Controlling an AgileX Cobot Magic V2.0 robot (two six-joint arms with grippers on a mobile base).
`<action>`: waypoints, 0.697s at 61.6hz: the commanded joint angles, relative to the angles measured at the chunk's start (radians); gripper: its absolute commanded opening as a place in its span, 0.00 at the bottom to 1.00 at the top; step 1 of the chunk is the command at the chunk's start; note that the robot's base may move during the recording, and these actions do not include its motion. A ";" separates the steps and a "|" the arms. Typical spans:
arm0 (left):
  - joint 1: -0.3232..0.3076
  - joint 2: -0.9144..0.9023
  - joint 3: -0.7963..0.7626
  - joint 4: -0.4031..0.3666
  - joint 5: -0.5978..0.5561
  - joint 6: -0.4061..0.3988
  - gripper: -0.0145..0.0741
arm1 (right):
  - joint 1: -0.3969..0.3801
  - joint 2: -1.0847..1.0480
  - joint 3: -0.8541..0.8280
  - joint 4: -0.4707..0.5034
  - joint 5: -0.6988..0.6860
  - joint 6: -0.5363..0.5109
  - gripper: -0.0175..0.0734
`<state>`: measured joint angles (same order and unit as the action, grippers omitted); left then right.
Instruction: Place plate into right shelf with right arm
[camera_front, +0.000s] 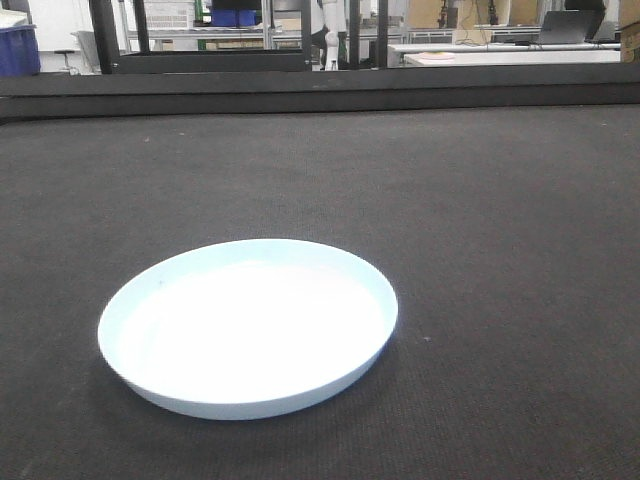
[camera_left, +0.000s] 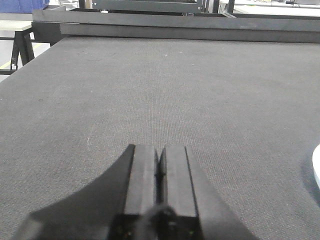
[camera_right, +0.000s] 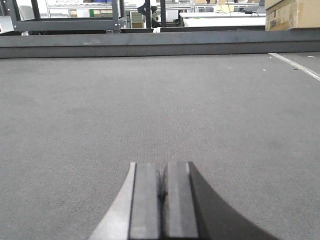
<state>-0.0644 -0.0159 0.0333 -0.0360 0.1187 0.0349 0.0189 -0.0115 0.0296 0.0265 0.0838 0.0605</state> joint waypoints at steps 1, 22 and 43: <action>-0.009 -0.007 0.008 -0.006 -0.088 -0.003 0.11 | 0.002 -0.012 -0.008 -0.008 -0.084 -0.002 0.25; -0.009 -0.007 0.008 -0.006 -0.088 -0.003 0.11 | 0.001 -0.012 -0.008 -0.016 -0.091 -0.021 0.25; -0.009 -0.007 0.008 -0.006 -0.088 -0.003 0.11 | 0.001 -0.012 -0.008 -0.015 -0.156 -0.013 0.25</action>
<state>-0.0644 -0.0159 0.0333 -0.0360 0.1187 0.0349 0.0189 -0.0115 0.0296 0.0204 0.0607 0.0476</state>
